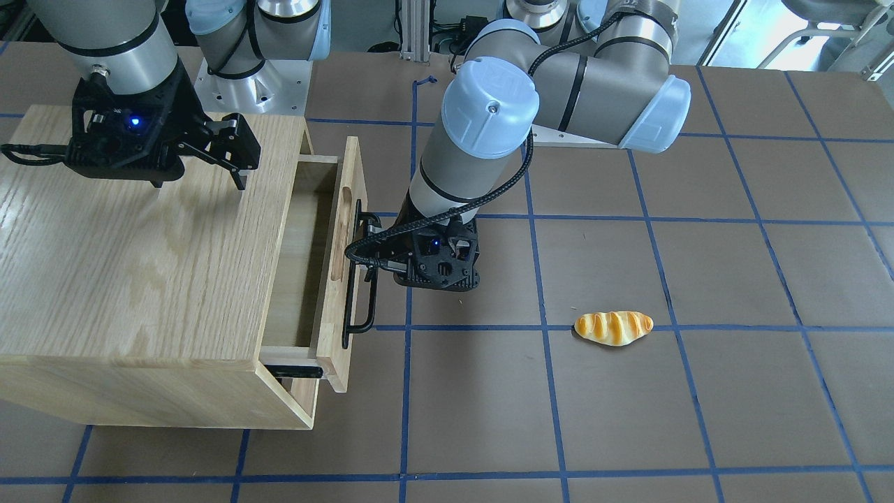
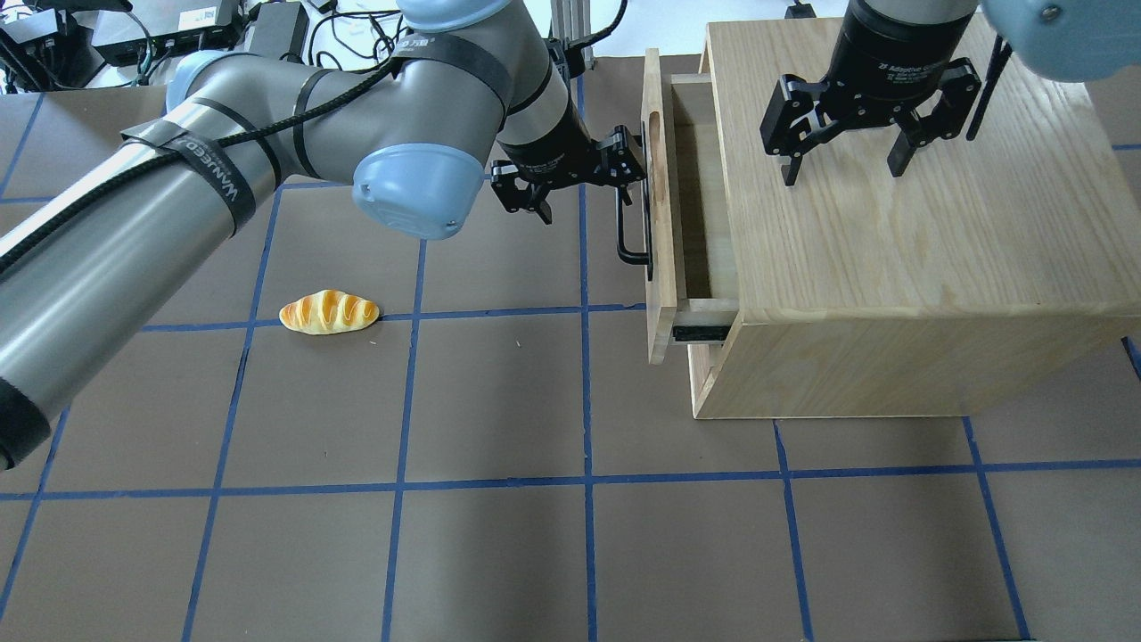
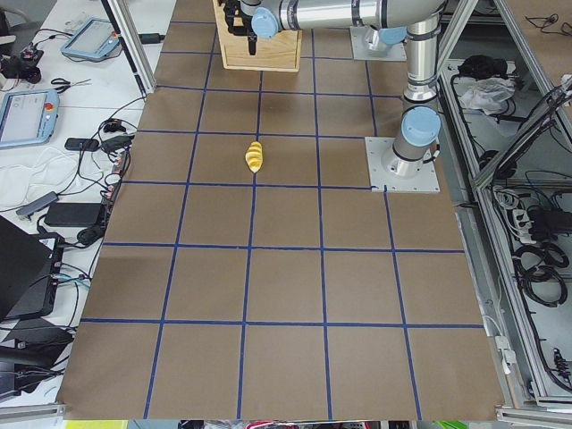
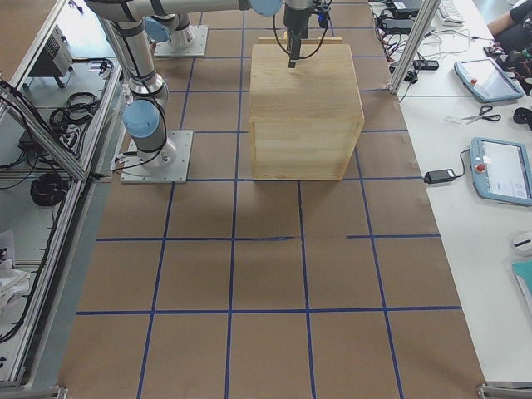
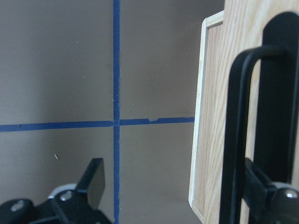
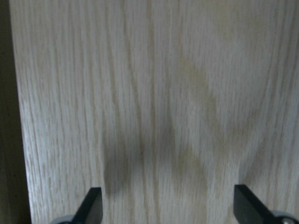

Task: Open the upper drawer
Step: 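Pull the handle with the left gripper, sliding the drawer outward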

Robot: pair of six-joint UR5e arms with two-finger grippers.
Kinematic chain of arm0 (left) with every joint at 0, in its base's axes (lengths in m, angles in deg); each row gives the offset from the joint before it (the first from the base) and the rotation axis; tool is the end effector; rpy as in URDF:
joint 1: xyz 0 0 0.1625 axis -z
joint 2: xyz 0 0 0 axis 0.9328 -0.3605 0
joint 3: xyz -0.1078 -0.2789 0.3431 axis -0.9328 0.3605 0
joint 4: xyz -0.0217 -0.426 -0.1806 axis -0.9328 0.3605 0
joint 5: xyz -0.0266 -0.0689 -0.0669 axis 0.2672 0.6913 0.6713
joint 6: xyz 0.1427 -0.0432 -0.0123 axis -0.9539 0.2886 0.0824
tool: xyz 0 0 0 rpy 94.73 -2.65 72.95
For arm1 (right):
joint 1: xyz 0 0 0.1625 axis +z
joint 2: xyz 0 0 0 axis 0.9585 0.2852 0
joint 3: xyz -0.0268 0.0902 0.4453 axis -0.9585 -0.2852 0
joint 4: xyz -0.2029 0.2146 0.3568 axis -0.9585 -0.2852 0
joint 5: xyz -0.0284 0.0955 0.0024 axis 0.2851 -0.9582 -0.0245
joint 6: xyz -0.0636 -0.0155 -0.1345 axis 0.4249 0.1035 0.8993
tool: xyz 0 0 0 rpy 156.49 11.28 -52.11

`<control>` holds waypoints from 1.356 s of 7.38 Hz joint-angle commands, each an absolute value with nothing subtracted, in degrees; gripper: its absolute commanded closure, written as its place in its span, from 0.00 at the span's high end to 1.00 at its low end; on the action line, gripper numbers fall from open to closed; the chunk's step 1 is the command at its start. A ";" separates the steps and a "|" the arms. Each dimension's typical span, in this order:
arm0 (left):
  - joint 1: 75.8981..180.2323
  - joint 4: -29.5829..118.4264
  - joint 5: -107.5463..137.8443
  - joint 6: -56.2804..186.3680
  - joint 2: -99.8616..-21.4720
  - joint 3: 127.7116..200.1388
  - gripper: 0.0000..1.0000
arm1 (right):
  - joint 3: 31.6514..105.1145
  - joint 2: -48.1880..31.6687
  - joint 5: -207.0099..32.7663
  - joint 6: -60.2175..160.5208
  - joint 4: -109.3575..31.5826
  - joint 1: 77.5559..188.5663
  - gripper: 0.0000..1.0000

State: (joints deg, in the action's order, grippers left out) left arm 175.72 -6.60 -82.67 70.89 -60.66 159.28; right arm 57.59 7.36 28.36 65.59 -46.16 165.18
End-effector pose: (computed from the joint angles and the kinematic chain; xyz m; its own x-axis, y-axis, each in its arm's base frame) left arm -0.3644 -0.6210 0.3413 -0.9612 -0.0362 0.2733 -0.0549 0.9966 -0.0613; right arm 0.1442 -0.5676 0.4879 -0.9989 -0.0141 0.0437 -0.0121 0.9989 0.0458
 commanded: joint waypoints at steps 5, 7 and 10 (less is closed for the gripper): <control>174.43 -4.62 -83.89 67.55 -59.88 159.26 1.00 | 57.57 7.36 28.36 65.51 -46.16 165.19 1.00; 174.25 -4.62 -84.34 66.57 -59.88 159.26 1.00 | 57.57 7.36 28.36 65.60 -46.16 165.19 1.00; 173.02 -4.01 -84.34 64.73 -59.71 159.26 1.00 | 57.57 7.36 28.36 65.51 -46.16 165.19 1.00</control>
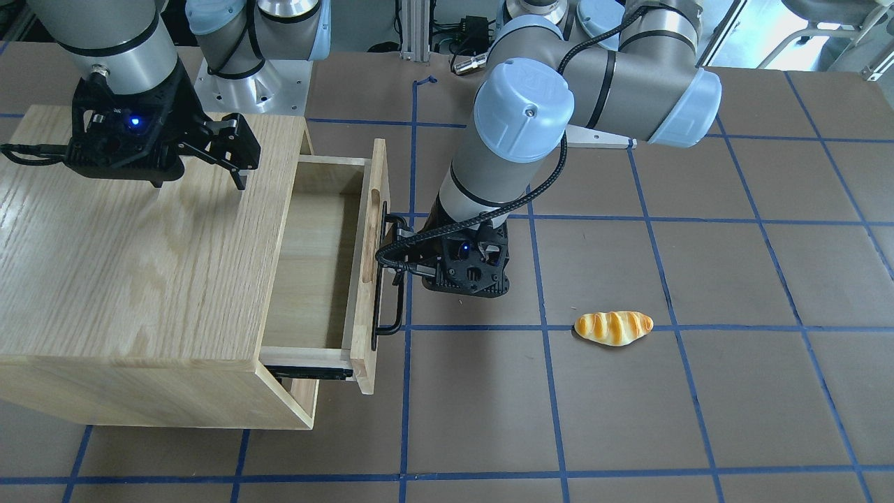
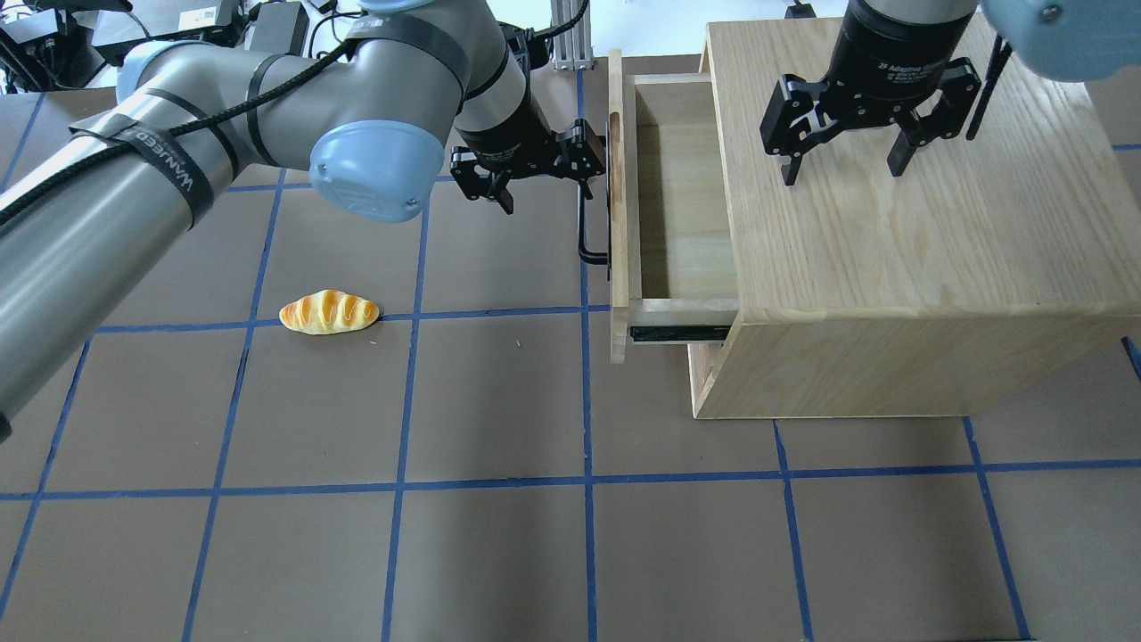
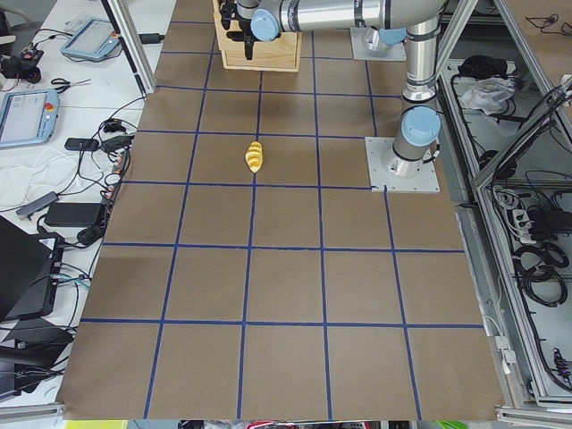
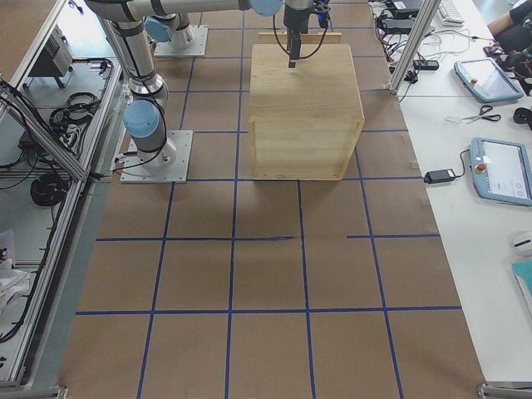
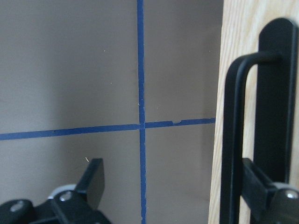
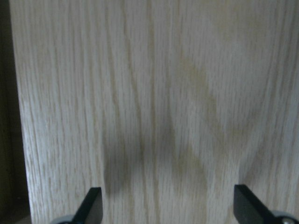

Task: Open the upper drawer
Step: 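Pull the handle with the left gripper, sliding the drawer outward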

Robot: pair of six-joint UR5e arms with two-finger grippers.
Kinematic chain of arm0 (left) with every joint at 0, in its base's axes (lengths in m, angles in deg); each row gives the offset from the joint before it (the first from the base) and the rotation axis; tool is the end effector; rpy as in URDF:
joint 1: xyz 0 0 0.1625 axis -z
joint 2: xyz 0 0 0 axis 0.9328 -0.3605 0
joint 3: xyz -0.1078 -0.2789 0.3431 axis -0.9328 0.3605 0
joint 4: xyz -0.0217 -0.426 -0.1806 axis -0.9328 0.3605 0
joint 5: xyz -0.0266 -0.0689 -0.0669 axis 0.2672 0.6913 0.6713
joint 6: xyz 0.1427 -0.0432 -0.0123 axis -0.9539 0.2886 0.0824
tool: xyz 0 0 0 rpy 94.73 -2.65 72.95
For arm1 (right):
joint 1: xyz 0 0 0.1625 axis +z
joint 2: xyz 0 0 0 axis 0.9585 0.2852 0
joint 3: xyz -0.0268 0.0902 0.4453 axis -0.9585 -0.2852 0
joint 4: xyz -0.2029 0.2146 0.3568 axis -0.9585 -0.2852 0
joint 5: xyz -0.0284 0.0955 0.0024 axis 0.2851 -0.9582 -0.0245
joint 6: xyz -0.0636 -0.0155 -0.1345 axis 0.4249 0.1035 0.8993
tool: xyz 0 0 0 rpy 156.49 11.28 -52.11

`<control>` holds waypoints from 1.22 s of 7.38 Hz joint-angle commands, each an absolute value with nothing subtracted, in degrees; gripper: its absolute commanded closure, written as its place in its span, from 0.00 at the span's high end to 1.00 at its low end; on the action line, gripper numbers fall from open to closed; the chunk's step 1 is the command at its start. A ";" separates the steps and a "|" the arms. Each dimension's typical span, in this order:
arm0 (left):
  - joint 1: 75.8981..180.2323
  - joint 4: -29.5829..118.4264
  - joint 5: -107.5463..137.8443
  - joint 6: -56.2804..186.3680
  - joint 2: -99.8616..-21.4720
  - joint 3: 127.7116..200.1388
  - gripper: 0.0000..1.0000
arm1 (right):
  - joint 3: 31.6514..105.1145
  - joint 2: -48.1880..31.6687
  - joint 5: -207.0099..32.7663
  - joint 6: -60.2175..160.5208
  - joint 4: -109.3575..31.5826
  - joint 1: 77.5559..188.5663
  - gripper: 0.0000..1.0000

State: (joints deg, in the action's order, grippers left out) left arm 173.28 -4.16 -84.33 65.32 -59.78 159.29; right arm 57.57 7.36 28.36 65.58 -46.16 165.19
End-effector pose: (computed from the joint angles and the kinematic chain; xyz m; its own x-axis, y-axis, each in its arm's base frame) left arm -0.3315 -0.6290 0.3459 -0.9725 0.0109 0.2329 -0.0051 0.9977 -0.0683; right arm 0.1443 -0.5676 0.4881 -0.9989 -0.0140 0.0437 -0.0121 0.9989 0.0454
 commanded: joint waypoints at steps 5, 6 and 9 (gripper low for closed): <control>171.53 -2.51 -84.78 63.67 -59.35 159.18 1.00 | 57.57 7.36 28.36 65.60 -46.16 165.19 1.00; 171.61 -2.51 -84.96 63.67 -59.35 159.18 1.00 | 57.57 7.36 28.36 65.51 -46.16 165.19 1.00; 171.53 -2.25 -85.13 61.75 -59.35 159.18 1.00 | 57.57 7.36 28.36 65.51 -46.16 165.19 1.00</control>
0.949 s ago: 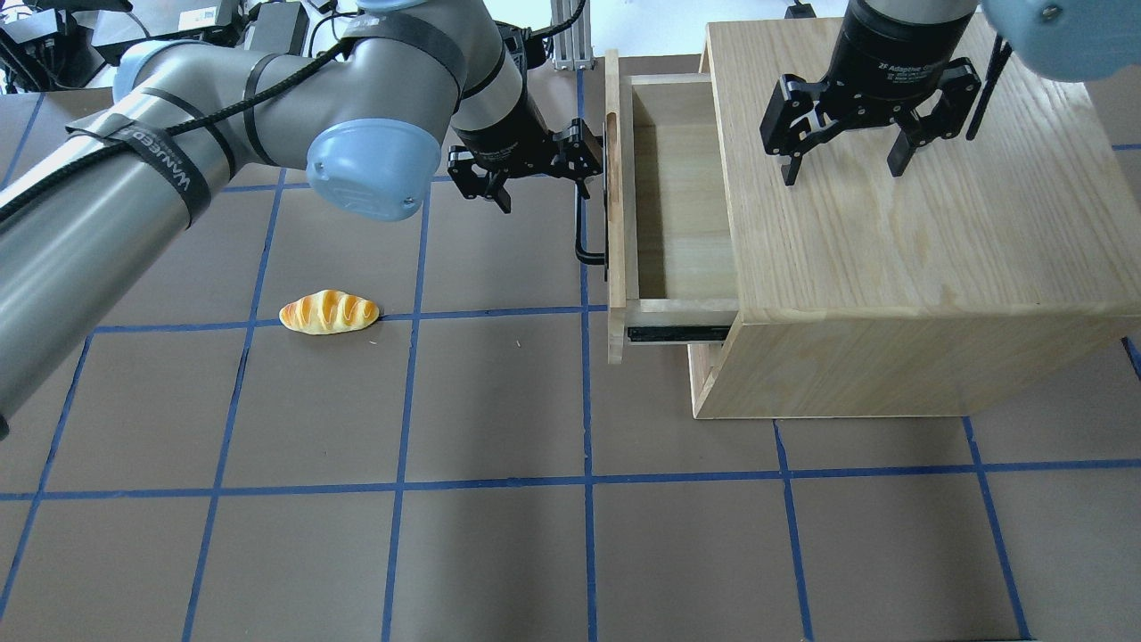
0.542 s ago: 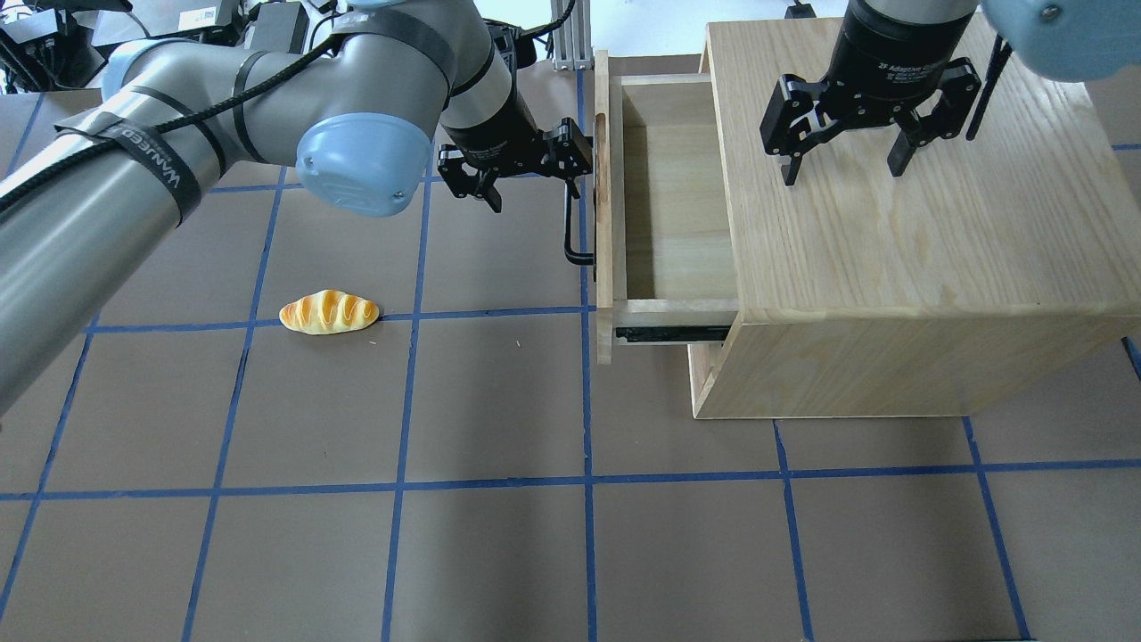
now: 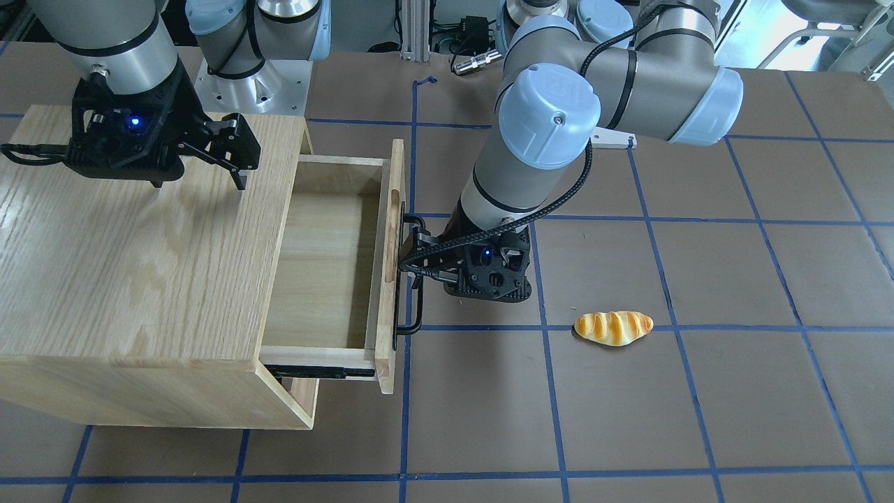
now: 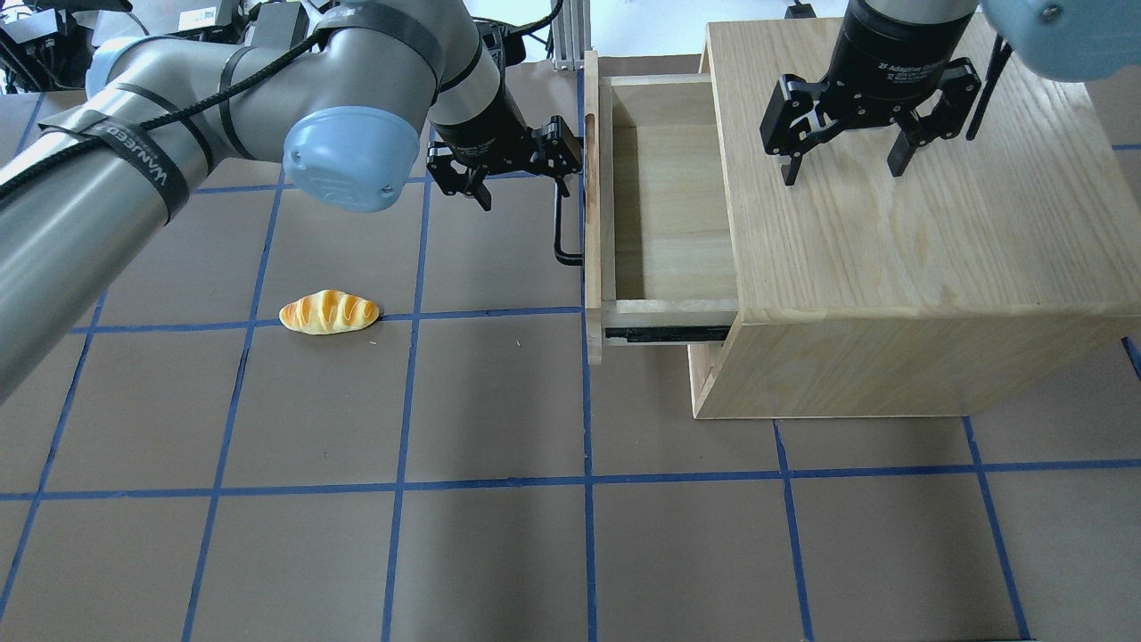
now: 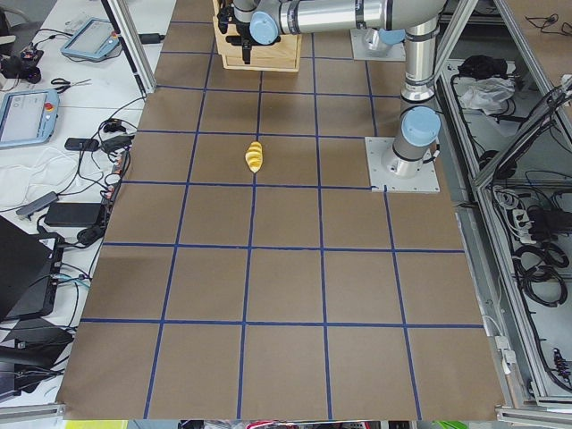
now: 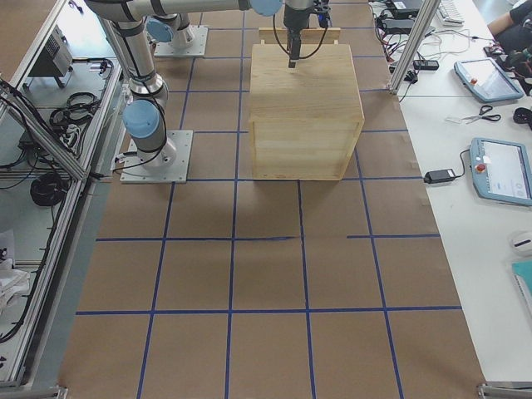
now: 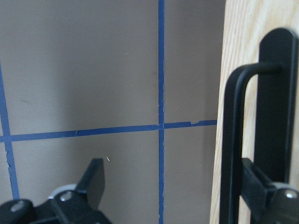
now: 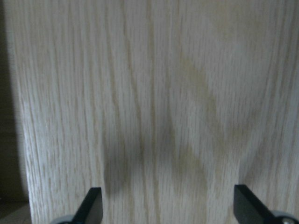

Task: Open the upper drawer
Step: 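Pull the handle with the left gripper, sliding the drawer outward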

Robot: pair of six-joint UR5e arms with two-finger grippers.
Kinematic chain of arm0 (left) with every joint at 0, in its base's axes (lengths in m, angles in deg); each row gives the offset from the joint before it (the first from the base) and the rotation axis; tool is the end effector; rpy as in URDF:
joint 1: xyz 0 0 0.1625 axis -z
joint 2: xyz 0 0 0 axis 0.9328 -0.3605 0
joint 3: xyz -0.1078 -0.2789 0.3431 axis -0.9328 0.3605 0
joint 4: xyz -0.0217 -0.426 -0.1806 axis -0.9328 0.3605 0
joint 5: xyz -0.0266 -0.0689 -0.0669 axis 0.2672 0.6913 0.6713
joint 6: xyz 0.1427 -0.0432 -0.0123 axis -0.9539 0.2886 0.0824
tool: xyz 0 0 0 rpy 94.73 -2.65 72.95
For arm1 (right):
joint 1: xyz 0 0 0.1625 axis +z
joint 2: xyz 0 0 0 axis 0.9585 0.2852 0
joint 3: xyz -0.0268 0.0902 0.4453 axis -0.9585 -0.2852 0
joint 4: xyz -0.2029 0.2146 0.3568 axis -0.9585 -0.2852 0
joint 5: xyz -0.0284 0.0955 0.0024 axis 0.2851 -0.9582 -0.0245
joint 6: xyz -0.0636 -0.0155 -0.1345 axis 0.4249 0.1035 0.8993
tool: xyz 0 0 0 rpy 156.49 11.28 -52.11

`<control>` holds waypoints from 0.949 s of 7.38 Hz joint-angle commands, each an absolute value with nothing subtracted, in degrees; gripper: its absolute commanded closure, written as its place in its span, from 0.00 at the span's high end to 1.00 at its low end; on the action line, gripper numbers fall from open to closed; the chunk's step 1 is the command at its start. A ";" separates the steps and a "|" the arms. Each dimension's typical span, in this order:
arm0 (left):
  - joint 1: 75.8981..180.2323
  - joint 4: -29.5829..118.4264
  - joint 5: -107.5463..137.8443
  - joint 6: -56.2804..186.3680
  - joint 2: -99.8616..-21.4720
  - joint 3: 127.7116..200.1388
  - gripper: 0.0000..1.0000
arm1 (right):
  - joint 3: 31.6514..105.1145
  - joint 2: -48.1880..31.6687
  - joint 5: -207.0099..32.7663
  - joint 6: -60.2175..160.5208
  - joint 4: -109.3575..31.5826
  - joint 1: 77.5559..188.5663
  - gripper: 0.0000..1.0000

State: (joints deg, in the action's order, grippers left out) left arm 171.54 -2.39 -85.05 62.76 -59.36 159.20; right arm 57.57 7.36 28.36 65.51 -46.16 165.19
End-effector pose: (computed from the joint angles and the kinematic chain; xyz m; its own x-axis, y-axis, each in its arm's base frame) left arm -0.3094 -0.6342 0.3478 -0.9767 0.0204 0.2134 0.0078 0.9982 -0.0598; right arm 0.1443 -0.5676 0.4881 -0.9990 -0.0128 0.0437 -0.0108 0.9989 0.0454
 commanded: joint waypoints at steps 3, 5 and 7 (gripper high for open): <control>170.04 -1.11 -85.13 61.65 -59.09 158.83 1.00 | 57.57 7.36 28.36 65.60 -46.16 165.19 1.00; 169.94 0.56 -85.13 60.78 -59.00 157.95 1.00 | 57.57 7.36 28.36 65.51 -46.16 165.19 1.00; 169.86 0.65 -85.13 60.34 -58.92 157.95 1.00 | 57.57 7.36 28.36 65.60 -46.16 165.19 1.00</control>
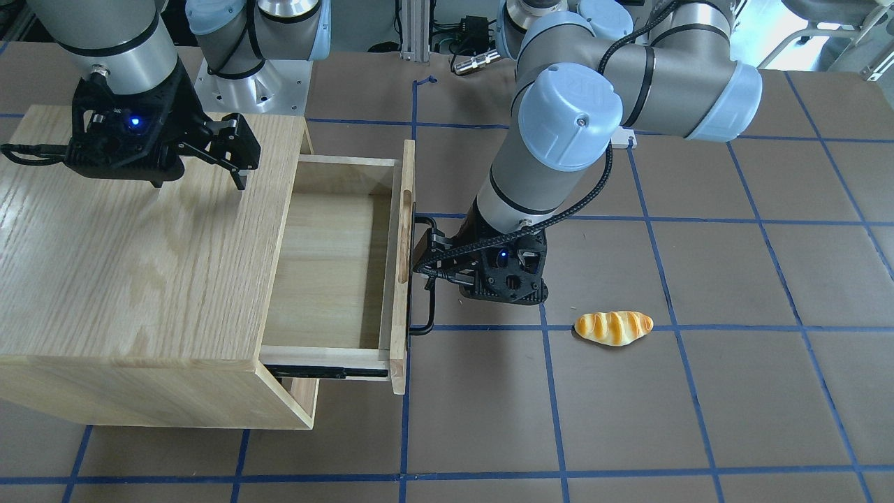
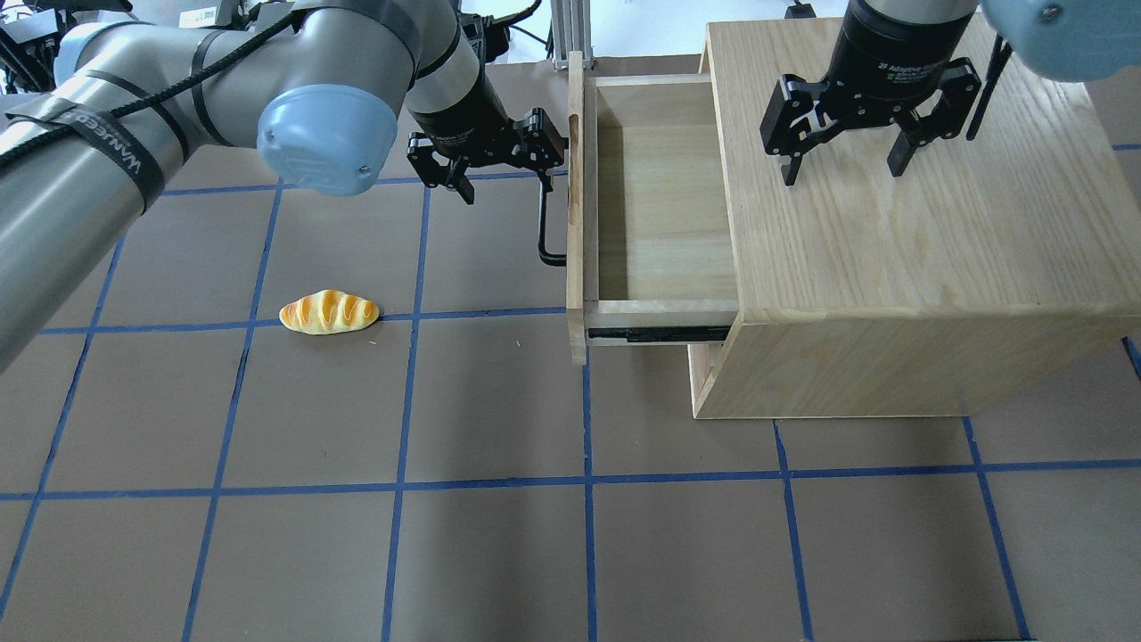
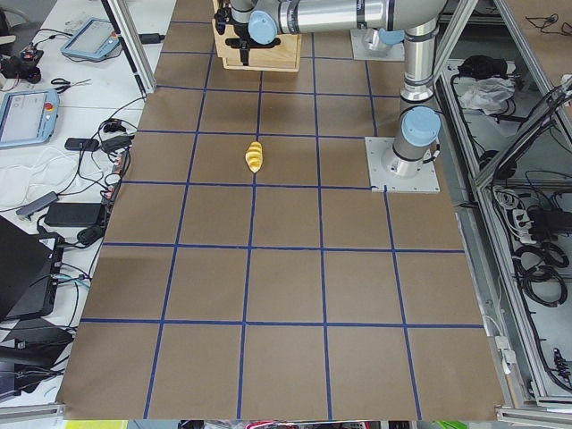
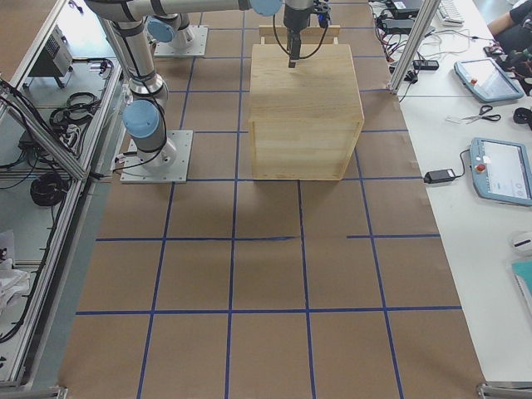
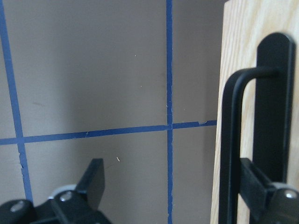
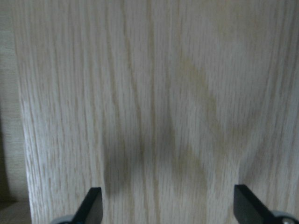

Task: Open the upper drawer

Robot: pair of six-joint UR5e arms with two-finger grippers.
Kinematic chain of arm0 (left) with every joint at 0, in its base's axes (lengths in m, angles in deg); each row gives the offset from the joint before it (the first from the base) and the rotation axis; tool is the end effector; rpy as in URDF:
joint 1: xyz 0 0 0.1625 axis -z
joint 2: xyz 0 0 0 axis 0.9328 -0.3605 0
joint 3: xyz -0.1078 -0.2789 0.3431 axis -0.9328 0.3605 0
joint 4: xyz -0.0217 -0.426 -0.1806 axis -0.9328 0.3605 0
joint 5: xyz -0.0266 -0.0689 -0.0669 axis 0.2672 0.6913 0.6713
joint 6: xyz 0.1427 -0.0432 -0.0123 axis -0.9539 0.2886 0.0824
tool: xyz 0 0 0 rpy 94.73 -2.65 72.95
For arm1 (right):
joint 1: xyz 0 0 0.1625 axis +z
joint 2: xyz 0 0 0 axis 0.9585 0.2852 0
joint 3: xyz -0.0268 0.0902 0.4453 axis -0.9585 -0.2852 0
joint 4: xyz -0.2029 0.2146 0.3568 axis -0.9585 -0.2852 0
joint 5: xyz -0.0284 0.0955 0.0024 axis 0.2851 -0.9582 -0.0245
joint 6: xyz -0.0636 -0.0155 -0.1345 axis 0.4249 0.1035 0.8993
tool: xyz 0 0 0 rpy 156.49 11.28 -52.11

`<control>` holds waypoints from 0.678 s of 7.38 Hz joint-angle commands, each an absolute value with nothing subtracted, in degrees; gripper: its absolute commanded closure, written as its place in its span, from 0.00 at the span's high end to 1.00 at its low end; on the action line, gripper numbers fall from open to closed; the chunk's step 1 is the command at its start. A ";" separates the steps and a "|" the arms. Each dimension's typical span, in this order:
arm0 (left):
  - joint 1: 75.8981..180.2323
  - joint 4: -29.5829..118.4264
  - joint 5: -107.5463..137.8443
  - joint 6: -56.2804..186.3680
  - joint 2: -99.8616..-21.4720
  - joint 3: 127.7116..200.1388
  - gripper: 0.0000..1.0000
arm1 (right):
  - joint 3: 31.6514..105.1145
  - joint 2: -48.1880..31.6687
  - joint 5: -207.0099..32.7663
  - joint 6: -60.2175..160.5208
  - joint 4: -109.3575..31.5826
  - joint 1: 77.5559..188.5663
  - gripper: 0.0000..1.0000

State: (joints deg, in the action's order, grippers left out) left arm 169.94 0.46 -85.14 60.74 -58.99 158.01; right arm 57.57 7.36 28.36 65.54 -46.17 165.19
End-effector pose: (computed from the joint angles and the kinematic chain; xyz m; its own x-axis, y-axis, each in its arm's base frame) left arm -0.2907 -0.6397 0.3579 -0.9783 0.0236 0.2060 0.0145 0.9989 -0.0455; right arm 0.1443 -0.5676 0.4881 -0.9990 -0.0133 0.0437 -0.0114 0.9989 0.0452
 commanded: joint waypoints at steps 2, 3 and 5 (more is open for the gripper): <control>169.77 0.83 -85.13 60.33 -58.74 157.86 1.00 | 57.65 7.36 28.45 65.51 -46.16 165.19 1.00; 169.77 0.91 -85.13 59.46 -58.56 157.51 1.00 | 57.65 7.36 28.36 65.51 -46.16 165.19 1.00; 168.29 3.80 -86.79 57.80 -57.25 156.90 1.00 | 57.57 7.36 28.36 65.60 -46.16 165.19 1.00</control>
